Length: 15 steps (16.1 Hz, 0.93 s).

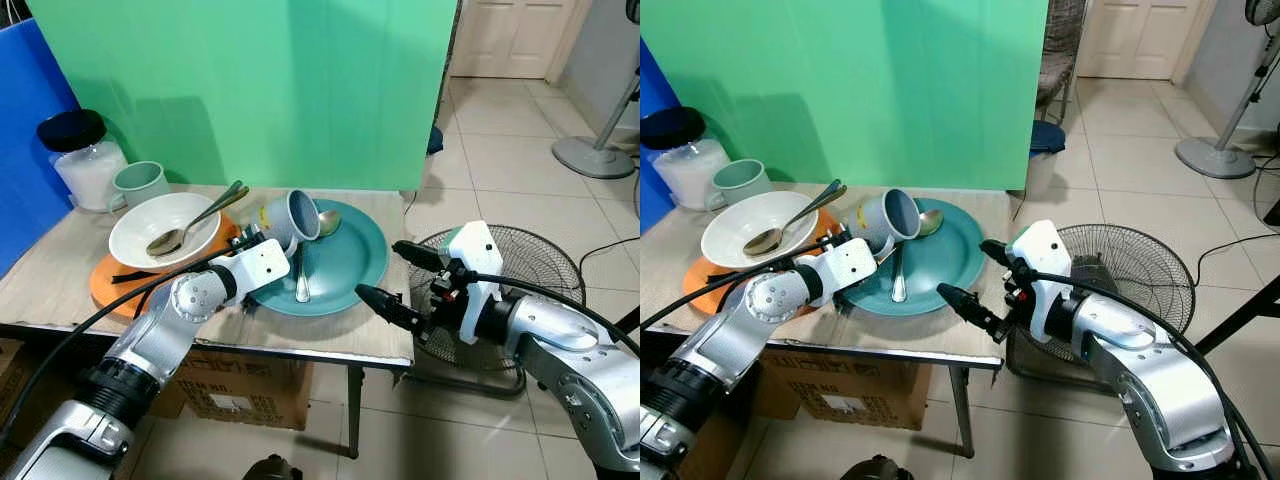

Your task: Setting the table

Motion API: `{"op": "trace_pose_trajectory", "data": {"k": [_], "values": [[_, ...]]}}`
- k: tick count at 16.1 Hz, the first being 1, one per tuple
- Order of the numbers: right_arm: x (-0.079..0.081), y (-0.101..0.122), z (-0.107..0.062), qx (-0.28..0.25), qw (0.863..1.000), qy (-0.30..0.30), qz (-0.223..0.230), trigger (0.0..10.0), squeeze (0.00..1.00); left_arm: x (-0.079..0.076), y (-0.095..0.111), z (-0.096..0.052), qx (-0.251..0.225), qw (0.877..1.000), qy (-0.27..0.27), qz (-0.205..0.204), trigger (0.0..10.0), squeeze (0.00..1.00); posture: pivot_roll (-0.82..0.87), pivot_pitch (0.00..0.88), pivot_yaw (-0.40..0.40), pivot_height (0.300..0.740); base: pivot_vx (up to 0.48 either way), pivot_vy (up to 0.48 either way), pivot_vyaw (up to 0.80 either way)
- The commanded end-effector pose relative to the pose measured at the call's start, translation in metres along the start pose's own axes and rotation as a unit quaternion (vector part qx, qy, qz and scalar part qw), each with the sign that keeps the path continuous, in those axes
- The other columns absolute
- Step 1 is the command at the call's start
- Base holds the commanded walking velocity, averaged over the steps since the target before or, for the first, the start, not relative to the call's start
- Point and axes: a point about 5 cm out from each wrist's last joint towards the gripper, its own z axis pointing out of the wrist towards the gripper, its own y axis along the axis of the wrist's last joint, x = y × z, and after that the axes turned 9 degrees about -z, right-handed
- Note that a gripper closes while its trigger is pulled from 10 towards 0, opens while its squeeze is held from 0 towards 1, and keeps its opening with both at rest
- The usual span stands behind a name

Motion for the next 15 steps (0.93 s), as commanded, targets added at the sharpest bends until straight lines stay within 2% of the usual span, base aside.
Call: {"op": "trace_pose_trajectory", "data": {"k": [1,8,12,15], "values": [[0.002,0.002,-0.001,-0.001,1.0,0.006,0.0,10.0,0.0,0.008,0.004,0.0,-0.008,1.0,0.014,0.001,0.0,0.0,0.09,0.0,0.065,0.727,0.0,0.0,0.0],[0.003,0.002,-0.002,-0.004,1.0,0.012,0.002,10.0,0.0,0.012,0.011,0.003,-0.032,0.999,0.026,0.002,0.0,0.0,0.09,0.0,0.063,0.727,0.0,0.0,0.0],[0.004,0.001,-0.003,-0.008,1.0,0.009,0.0,10.0,0.0,0.019,0.023,-0.004,-0.077,0.996,0.051,0.004,0.0,0.0,0.09,0.0,0.062,0.727,0.0,0.0,0.0],[0.004,0.0,-0.003,-0.015,1.0,-0.003,0.001,10.0,0.0,0.012,0.033,-0.007,-0.129,0.99,0.053,0.014,0.0,0.0,0.08,0.0,0.063,0.727,0.0,0.0,0.0]]}}
